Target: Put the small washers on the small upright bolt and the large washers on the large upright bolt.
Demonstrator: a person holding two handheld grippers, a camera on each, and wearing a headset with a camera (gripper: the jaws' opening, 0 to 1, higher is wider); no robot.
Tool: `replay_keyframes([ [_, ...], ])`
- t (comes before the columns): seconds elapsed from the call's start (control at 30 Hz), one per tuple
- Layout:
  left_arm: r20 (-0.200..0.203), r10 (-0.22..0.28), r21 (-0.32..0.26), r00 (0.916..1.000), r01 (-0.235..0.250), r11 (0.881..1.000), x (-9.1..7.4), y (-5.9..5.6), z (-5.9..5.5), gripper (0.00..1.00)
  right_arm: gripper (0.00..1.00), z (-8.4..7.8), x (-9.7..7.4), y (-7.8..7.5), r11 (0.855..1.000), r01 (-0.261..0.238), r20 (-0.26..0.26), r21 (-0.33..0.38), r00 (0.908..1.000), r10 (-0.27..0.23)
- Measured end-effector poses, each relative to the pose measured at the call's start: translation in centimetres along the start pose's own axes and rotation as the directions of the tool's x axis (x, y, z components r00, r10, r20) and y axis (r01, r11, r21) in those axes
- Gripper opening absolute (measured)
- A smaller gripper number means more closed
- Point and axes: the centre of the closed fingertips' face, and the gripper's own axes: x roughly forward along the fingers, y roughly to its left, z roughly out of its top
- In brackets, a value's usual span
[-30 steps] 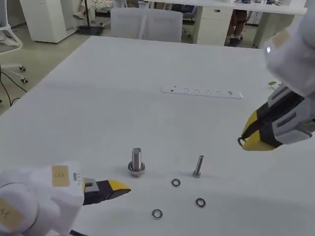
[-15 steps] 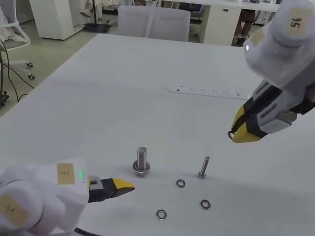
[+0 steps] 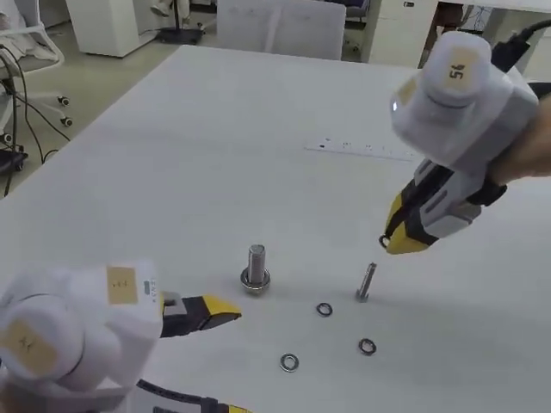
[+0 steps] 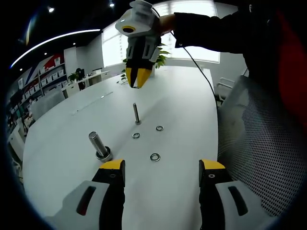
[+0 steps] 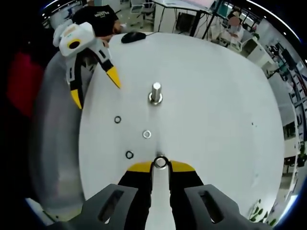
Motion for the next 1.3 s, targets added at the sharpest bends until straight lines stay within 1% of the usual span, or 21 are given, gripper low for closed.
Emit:
replay_keyframes([
  [0.17, -0.002, -0.003, 0.001, 1.0, 0.003, 1.0, 0.1, 0.0, 0.0, 0.61, 0.13, -0.4, 1.1, -0.1, 1.0, -0.014, -0.01, 0.003, 0.9999, 0.014],
  [0.2, -0.003, -0.004, 0.0, 1.0, 0.004, 1.0, 0.2, -0.1, 0.0, 0.61, 0.13, -0.5, 1.3, 0.0, 1.0, -0.02, -0.011, 0.005, 0.9997, 0.02],
  [0.37, -0.003, -0.004, -0.001, 1.0, 0.004, 1.0, 0.2, -0.1, -0.1, 0.61, 0.13, -0.4, 2.0, -0.3, 1.0, -0.028, -0.007, 0.007, 0.9996, 0.028],
  [0.53, -0.003, -0.003, -0.002, 1.0, 0.003, 1.0, 0.3, -0.1, -0.1, 0.61, 0.13, -0.5, 2.6, -0.1, 0.999, -0.037, -0.017, 0.002, 0.9992, 0.037],
  [0.6, -0.003, -0.001, -0.003, 1.0, 0.001, 1.0, 0.2, 0.0, -0.1, 0.61, 0.13, -0.4, 2.8, -0.1, 0.999, -0.039, -0.013, 0.007, 0.9991, 0.039],
  [0.97, -0.005, 0.006, -0.007, 1.0, -0.006, 1.0, 0.2, 0.1, -0.1, 0.61, 0.13, -0.9, 3.5, 0.2, 0.999, -0.051, -0.034, 0.004, 0.9981, 0.051],
  [1.3, -0.008, 0.009, -0.007, 0.9999, -0.009, 1.0, 0.2, 0.2, -0.2, 0.6, 0.13, -0.8, 4.0, 0.2, 0.998, -0.057, -0.039, 0.006, 0.9976, 0.058],
])
